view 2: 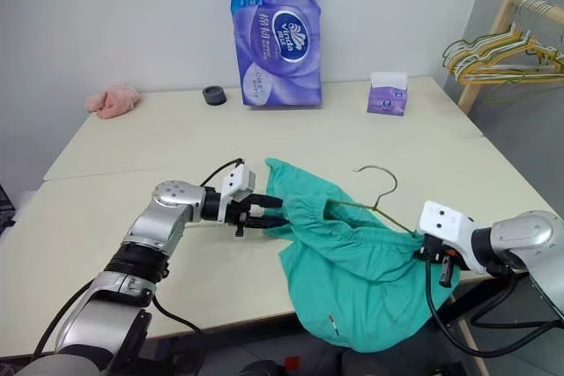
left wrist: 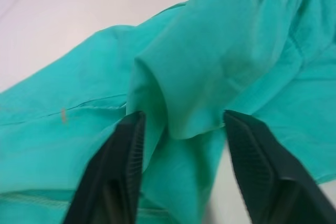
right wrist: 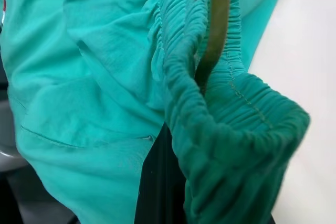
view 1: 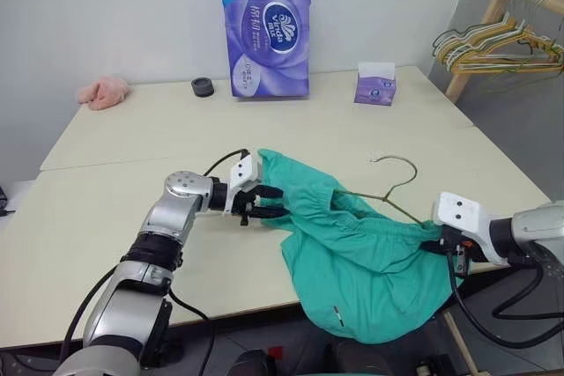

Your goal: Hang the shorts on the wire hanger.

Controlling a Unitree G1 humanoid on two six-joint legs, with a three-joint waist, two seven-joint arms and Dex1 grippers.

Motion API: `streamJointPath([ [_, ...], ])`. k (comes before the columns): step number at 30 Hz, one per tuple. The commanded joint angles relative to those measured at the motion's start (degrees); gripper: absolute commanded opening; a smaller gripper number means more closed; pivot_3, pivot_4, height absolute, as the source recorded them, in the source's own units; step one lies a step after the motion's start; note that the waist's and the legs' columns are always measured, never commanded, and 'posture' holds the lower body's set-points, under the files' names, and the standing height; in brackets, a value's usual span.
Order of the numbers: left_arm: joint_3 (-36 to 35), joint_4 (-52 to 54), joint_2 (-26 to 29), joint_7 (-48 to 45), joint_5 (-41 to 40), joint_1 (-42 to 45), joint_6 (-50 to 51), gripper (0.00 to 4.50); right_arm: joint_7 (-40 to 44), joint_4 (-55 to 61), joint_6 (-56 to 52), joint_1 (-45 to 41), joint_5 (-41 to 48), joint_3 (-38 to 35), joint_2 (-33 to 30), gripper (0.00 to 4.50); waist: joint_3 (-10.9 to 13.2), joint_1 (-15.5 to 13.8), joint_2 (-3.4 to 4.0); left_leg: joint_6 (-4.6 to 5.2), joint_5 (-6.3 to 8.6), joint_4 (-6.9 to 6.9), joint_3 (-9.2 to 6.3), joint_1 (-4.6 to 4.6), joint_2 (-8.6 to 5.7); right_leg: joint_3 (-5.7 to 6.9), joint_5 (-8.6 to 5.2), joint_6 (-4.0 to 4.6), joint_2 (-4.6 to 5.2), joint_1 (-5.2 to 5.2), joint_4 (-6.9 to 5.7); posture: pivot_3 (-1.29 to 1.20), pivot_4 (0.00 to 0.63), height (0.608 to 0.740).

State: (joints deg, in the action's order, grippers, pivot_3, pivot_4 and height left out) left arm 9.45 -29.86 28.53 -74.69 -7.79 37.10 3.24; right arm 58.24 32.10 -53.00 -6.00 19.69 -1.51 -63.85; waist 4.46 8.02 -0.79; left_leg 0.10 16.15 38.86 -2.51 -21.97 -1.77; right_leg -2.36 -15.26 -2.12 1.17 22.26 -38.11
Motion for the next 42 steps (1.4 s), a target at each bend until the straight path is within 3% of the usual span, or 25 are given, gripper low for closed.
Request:
streamJointPath([
  [1, -3.28, 1.65, 0.31, 3.88, -1.01, 2.11, -0.8, 2.67, -2.21, 2.44, -8.89, 1.11, 5.65, -8.01, 2.09, 0.0, 0.04, -0.01, -0.01, 0.0, 0.0, 0.0, 0.01, 0.0, 0.0, -0.01, 0.0, 0.0, 0.0, 0.0, 0.0, -0.26, 0.088, 0.74],
  [6, -4.96, 13.96, -4.4, 8.07, -8.12, 1.78, 11.53, 2.67, -6.95, 6.05, -28.39, 5.37, 12.46, -23.24, 10.52, 0.0, 0.34, -0.58, -0.12, 0.01, 0.01, 0.01, -0.07, -0.04, 0.0, 0.04, 0.0, 0.0, 0.01, -0.04, 0.02, -0.29, 0.12, 0.74],
  [10, -3.93, 23.77, -8.81, 12.2, -12.73, 2.97, 22.24, 2.67, -11.11, 8.54, -37.77, 5.81, 13.15, -32.08, 15.83, 0.0, 0.93, -0.13, 0.01, 0.04, 0.02, 0.04, 0.01, -0.01, -0.01, -0.04, 0.04, -0.08, 0.02, -0.07, 0.02, -0.32, 0.137, 0.74],
  [13, 0.26, 30.15, -13.18, 14.57, -14.3, 6.47, 29.71, 2.67, -16.3, 7.97, -39.5, 7.29, 13.83, -40.49, 19.35, 0.0, 1.57, -0.08, 0.04, 0.04, 0.02, 0.05, 0.0, -0.01, -0.02, 0.0, 0.03, -0.1, -0.03, -0.09, 0.0, -0.34, 0.147, 0.74],
  [20, 5.15, 30.5, -20.88, 15.47, -14.96, 13.38, 30.21, 2.67, -29.8, 4.92, -39.5, 7.75, 18.27, -49.13, 20.93, 0.0, 2.52, 2.38, 0.46, 0.13, 0.07, -0.02, 0.35, 0.08, -0.03, -0.34, -0.16, -0.43, -0.17, -0.1, 0.04, -0.38, 0.158, 0.74],
  [24, 7.33, 26.52, -26.04, 17.17, -12.35, 17.49, 24.99, 2.67, -38.5, -2.14, -39.5, 9.45, 23.33, -52.62, 15.53, 0.0, 3.38, 3.42, 0.3, 0.16, 0.08, -0.05, 0.41, 0.04, -0.1, -0.39, -0.25, -0.55, -0.38, -0.09, 0.08, -0.39, 0.164, 0.74],
  [27, 8.39, 24.32, -28.73, 17.92, -10.91, 19.69, 21.71, 2.67, -43.19, -8.51, -39.5, 7.13, 27.6, -54.16, 10.15, 0.0, 3.77, 4.11, 0.59, 0.45, 0.25, -0.06, 1.01, 0.03, -0.18, -1.02, -0.34, -0.7, -0.37, -0.12, 0.12, -0.39, 0.173, 0.74],
  [32, 8.72, 18.02, -33.29, 19.92, -8.02, 25.38, 16.19, 2.67, -50.97, -23.04, -39.5, -3.84, 26.65, -53.15, 0.41, 0.0, 4.89, 6.2, 0.51, 0.83, 0.38, -0.08, 1.64, 0.11, -0.41, -1.7, -0.33, -1.05, -0.23, -0.07, 0.28, -0.39, 0.197, 0.74],
  [36, 8.49, 11.42, -35.33, 20.6, -5.35, 29.42, 10.95, 2.67, -55.27, -32.19, -39.5, -14.16, 23.29, -49.85, -3.09, 0.0, 5.22, 7.15, 0.37, 1.12, 0.56, -0.12, 1.84, 0.09, -0.44, -1.83, -0.4, -1.24, -0.18, -0.07, 0.49, -0.38, 0.207, 0.74],
  [42, 6.11, 2.35, -38.33, 21.23, -4.69, 36.17, 5.06, 2.67, -55.21, -46.66, -36.95, -26.85, 15.14, -42.91, -8.24, 0.0, 6.59, 7.29, 0.77, 1.33, 0.67, -0.12, 2.19, 0.04, -0.54, -1.98, -0.28, -1.59, -0.02, -0.01, 0.78, -0.37, 0.217, 0.74],
])
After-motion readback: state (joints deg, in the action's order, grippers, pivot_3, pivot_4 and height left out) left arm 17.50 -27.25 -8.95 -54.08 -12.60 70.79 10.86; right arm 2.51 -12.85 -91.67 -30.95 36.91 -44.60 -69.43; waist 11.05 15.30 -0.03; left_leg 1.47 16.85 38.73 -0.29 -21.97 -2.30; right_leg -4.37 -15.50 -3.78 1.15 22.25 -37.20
